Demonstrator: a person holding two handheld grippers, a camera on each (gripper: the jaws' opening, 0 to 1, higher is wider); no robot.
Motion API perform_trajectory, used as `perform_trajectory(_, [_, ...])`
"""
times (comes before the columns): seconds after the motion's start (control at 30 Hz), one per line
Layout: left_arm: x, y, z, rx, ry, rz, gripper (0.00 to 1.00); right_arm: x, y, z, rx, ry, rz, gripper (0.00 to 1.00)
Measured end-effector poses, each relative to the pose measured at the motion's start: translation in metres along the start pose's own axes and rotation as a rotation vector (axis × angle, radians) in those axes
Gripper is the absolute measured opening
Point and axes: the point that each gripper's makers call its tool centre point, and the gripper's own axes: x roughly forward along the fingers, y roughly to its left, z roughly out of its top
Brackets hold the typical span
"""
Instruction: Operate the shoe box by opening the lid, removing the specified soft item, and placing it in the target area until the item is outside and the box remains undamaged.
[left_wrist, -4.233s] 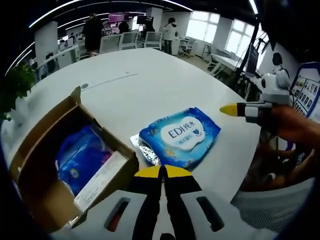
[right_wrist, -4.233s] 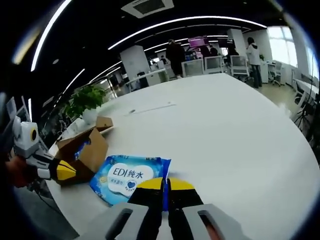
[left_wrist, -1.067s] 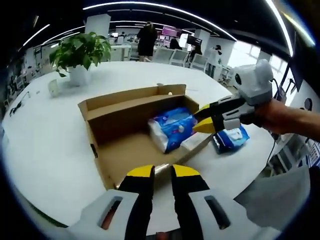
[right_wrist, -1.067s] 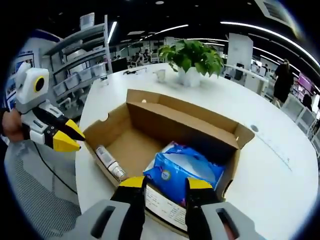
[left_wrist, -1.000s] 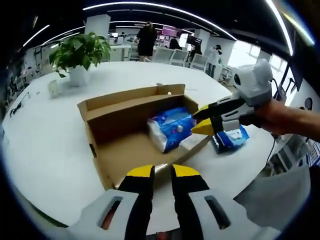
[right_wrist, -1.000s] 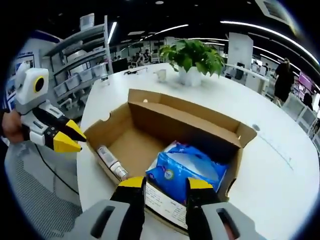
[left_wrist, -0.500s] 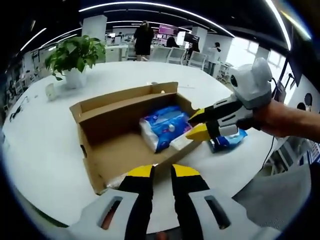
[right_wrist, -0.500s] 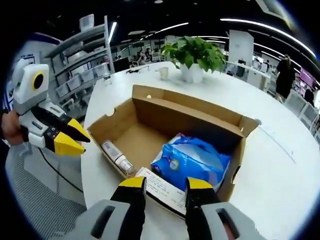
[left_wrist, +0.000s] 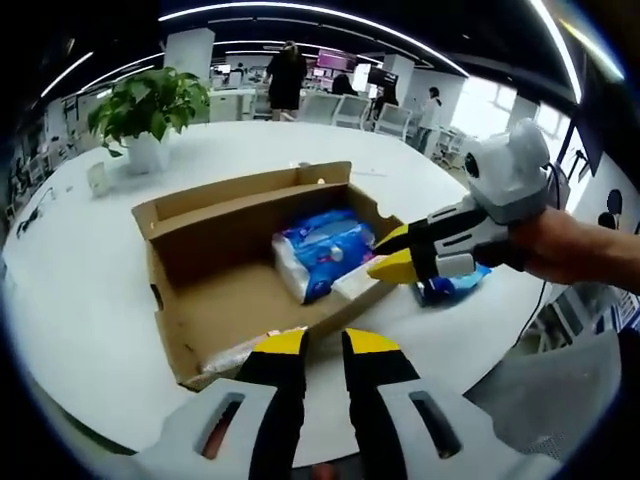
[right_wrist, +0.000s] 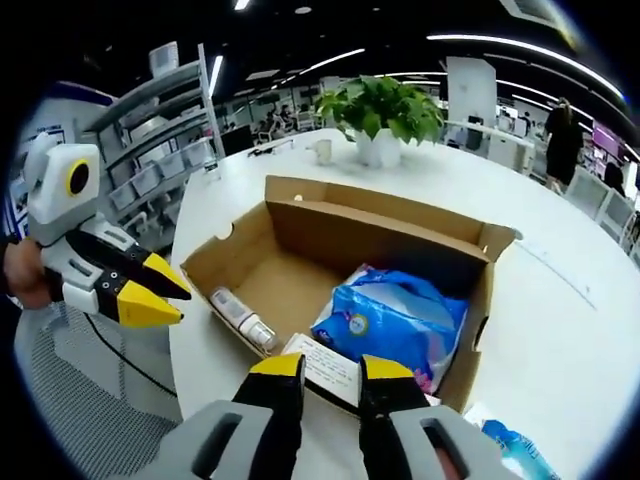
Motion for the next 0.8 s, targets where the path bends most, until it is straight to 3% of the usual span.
perform_trajectory(0.33, [-0.001,0.009,-0.008,-0.032,-0.007,0.001,0.13,0.0,0.008,-0.004,0.028,-0.005,0.013,0.16])
perform_trajectory(0.47, [-0.003,0.011,-0.008,-0.04,-0.016,0.001,0.13,-0.001,0.014,-0.005,-0.022,0.0,0.035,0.16])
perform_trajectory(0.53, [-0.004,0.013,-0.008,-0.051,-0.022,0.001,0.13,-0.002,0.013,-0.004,-0.086,0.001,0.037,0.2])
perform_trajectory(0.67, [-0.006,0.017,-0.009,-0.075,-0.036,0.006,0.13,-0.002,0.005,-0.001,-0.08,0.013,0.038,0.3])
perform_trajectory(0.8, [-0.009,0.018,-0.008,-0.105,-0.052,0.001,0.13,0.001,-0.006,0.002,-0.171,0.038,0.03,0.38])
